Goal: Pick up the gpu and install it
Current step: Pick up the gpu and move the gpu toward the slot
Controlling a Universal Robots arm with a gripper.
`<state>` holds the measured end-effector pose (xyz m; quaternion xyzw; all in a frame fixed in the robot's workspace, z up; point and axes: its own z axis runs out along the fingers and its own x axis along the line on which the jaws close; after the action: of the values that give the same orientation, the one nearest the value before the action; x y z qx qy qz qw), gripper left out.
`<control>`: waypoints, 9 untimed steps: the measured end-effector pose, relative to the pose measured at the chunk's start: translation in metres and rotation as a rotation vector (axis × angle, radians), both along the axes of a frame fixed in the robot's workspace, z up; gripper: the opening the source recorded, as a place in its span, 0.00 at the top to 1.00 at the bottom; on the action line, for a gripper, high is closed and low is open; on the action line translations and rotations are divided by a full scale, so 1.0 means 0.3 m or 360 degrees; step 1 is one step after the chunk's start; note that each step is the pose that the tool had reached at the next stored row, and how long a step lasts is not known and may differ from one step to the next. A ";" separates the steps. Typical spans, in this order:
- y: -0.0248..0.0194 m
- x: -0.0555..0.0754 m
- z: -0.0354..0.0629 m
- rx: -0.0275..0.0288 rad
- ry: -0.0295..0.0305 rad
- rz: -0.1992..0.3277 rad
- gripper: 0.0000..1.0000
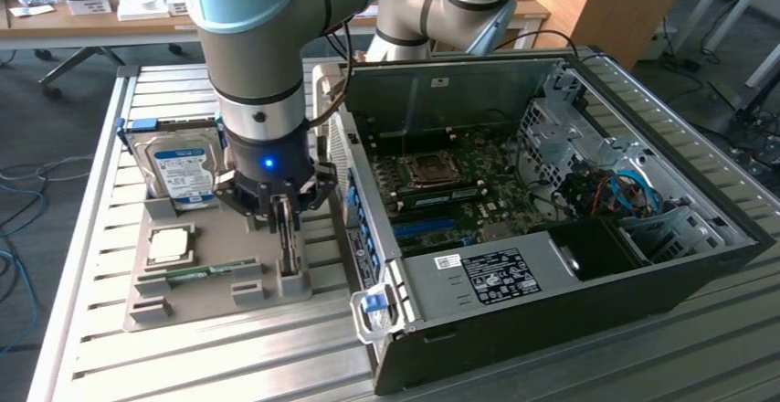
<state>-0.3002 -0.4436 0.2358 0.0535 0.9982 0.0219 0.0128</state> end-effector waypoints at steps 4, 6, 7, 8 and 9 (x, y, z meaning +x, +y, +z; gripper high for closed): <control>0.000 0.000 -0.007 -0.00003 0.00003 0.0000 0.64; 0.000 0.000 -0.008 -0.00002 0.00002 0.0000 0.64; 0.001 0.000 -0.009 0.00002 -0.00003 0.0000 0.64; 0.004 0.000 -0.010 0.00001 -0.00003 -0.0001 0.64; 0.006 0.000 -0.011 0.00000 -0.00001 0.0000 0.64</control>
<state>-0.3003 -0.4419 0.2325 0.0536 0.9982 0.0219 0.0129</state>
